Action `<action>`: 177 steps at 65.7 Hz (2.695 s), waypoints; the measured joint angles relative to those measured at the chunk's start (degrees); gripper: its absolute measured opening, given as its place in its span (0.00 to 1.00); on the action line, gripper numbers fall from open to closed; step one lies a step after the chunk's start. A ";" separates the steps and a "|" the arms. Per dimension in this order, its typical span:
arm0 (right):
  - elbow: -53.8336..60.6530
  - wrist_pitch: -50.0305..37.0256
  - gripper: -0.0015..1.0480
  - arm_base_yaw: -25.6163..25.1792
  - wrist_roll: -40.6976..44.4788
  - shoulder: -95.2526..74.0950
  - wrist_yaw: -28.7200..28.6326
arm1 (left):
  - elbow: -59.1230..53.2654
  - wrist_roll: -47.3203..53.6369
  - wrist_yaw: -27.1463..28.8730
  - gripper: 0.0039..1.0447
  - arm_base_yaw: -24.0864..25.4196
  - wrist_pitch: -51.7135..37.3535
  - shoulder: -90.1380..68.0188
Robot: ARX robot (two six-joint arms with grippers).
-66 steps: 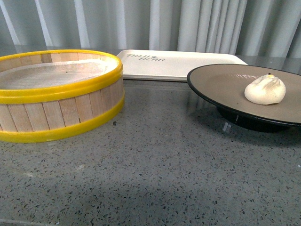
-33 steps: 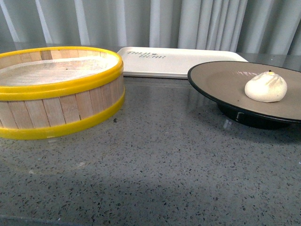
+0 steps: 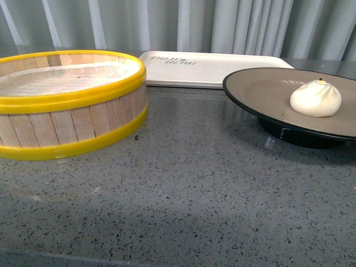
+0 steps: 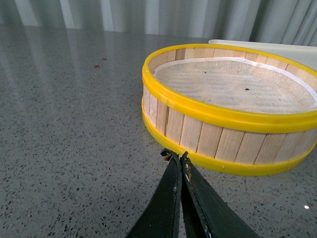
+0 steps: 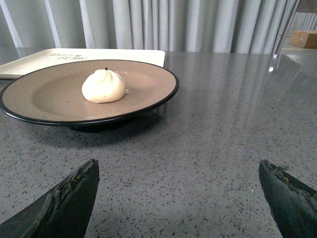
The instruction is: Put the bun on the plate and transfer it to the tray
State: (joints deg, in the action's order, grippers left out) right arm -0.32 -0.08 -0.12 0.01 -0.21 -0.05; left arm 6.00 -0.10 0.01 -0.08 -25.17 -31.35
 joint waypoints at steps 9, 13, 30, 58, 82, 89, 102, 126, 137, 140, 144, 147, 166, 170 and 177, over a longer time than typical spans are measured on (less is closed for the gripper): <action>0.00 0.00 0.92 0.00 0.00 0.00 0.00 | -1.51 0.00 0.00 0.04 0.00 1.77 3.19; 0.00 0.00 0.92 0.00 0.00 0.00 0.00 | -1.95 0.00 0.00 0.04 0.00 2.49 4.39; 0.00 0.00 0.92 0.00 0.00 0.00 0.00 | -3.61 0.00 0.00 0.04 0.00 6.21 9.84; 0.00 0.00 0.92 0.00 -0.02 0.00 0.00 | -4.55 -0.02 0.00 0.04 0.00 11.28 17.64; 0.00 0.00 0.92 0.00 0.00 0.00 0.00 | -4.52 -0.02 -0.02 0.04 0.00 23.98 28.37; 0.00 0.00 0.92 0.00 0.00 0.00 0.00 | -4.52 -0.02 -0.02 0.04 0.00 24.87 31.15; 0.00 0.00 0.92 0.00 0.00 0.00 0.00 | -4.52 -0.02 -0.02 0.04 0.00 25.14 31.15; 0.00 0.00 0.92 0.00 0.00 0.00 0.00 | -4.52 -0.04 0.00 0.64 0.00 25.14 31.15; -0.02 0.15 0.92 0.13 0.46 -0.13 0.63 | -4.52 -0.02 -0.02 0.95 0.00 25.14 31.15; -1.33 2.32 0.92 1.14 3.63 -2.29 5.62 | -4.52 -0.02 0.00 0.94 0.00 25.14 31.12; -3.61 -0.37 0.92 0.13 7.78 -8.00 6.60 | -4.52 -0.04 0.00 0.94 0.00 25.14 31.15; -5.53 -3.74 0.92 -1.44 8.35 -12.04 5.18 | -4.52 -0.04 -0.07 0.94 0.00 25.14 31.15; -21.86 -21.29 0.92 -14.93 -11.72 -44.24 -10.23 | -4.52 -0.04 -0.02 0.94 0.00 25.14 31.15; -24.02 -19.45 0.92 -16.94 -18.99 -49.09 -12.87 | -4.52 -0.04 -0.02 0.94 0.00 25.14 31.15; -26.58 -16.20 0.92 -19.02 -34.23 -53.81 -18.84 | -4.52 -0.04 -0.02 0.94 0.00 25.14 31.15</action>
State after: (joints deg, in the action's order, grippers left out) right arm -26.89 -16.27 -19.14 -34.22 -54.02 -18.90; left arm 1.48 -0.14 -0.01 -0.08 -0.03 -0.21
